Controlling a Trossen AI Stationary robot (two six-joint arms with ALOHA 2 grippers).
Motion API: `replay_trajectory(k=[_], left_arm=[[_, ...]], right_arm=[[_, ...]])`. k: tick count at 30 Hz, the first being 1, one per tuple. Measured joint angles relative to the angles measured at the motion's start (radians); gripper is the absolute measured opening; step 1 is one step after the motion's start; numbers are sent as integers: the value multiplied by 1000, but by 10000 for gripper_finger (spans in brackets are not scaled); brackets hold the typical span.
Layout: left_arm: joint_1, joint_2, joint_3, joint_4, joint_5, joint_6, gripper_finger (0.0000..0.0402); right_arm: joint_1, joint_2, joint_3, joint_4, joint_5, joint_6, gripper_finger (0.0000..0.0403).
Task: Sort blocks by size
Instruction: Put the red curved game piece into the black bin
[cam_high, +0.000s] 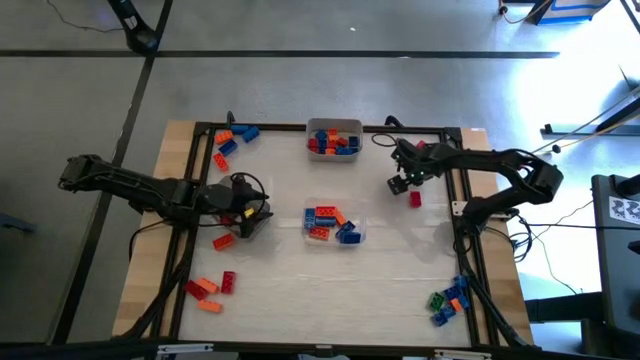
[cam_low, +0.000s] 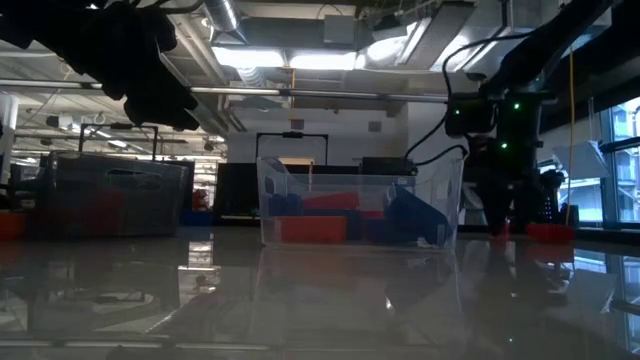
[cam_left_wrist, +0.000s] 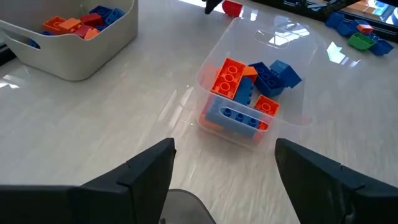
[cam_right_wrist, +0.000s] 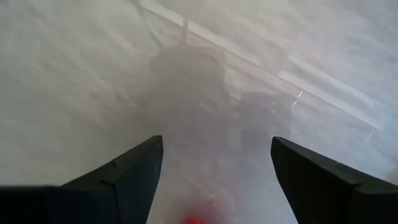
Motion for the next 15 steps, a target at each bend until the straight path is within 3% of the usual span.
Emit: replay_trajectory(k=[8, 15], left_arm=[[0, 0, 0, 1, 0, 0, 265], [0, 0, 0, 30, 0, 0, 265]], right_arm=[[58, -127, 0, -158, 8, 103, 298], [163, -121, -1, -224, 24, 266, 298]])
